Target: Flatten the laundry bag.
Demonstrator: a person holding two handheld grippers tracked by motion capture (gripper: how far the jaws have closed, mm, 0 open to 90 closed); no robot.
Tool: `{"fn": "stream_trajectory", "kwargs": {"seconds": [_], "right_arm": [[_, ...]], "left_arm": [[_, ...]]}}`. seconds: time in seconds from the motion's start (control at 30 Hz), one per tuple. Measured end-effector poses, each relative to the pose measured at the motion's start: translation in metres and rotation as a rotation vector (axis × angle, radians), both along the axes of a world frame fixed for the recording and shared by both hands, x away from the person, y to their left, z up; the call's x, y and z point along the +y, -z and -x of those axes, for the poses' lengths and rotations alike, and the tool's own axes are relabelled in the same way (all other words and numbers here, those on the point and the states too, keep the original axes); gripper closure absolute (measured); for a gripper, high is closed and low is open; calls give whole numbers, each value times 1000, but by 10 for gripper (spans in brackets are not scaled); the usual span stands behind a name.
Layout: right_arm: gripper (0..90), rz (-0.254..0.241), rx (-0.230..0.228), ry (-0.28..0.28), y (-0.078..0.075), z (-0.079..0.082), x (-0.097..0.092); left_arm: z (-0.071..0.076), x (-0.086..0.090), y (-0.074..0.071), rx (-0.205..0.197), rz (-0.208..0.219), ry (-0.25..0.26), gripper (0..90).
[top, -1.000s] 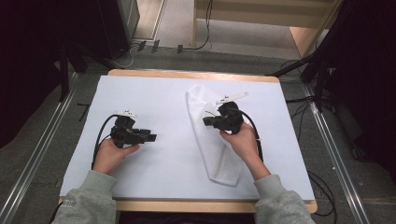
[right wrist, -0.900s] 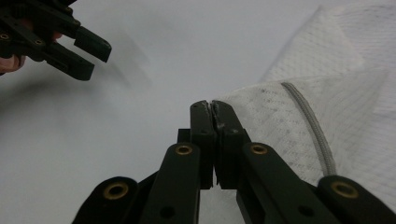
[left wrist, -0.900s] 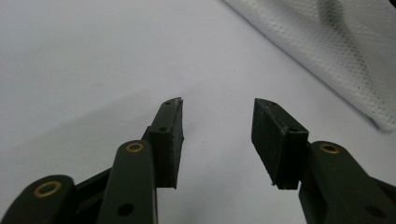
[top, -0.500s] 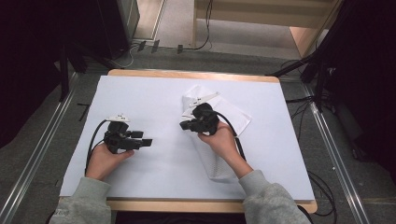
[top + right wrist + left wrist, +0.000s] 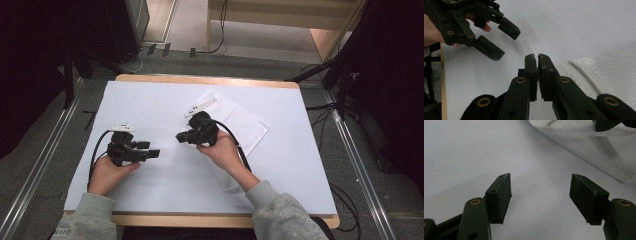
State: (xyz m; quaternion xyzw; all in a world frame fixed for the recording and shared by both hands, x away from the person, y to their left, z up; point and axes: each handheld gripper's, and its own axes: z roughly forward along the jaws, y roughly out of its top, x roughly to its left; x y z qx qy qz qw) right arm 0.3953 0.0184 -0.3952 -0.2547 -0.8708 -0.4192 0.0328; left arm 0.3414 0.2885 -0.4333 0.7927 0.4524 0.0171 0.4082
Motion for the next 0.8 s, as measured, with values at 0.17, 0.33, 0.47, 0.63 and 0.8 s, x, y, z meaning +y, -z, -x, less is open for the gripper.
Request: {"fn": "stream_trajectory", "kwargs": {"seconds": [0.17, 0.33, 0.47, 0.63, 0.8], "right_arm": [[826, -11, -33, -1, -9, 4, -2], [825, -4, -37, 40, -13, -1, -21], [846, 4, -38, 94, -8, -7, -47], [884, 39, -36, 158, 1, -10, -82], [900, 53, -3, 222, 18, -11, -117]], "left_arm": [[0, -1, 0, 0, 2, -1, 348], [-1, -2, 0, 2, -4, 7, 349], [-3, -3, -1, 0, -5, 11, 350], [-7, -6, -1, -1, 3, 17, 351], [-13, -15, -1, 1, 5, 46, 351]]}}
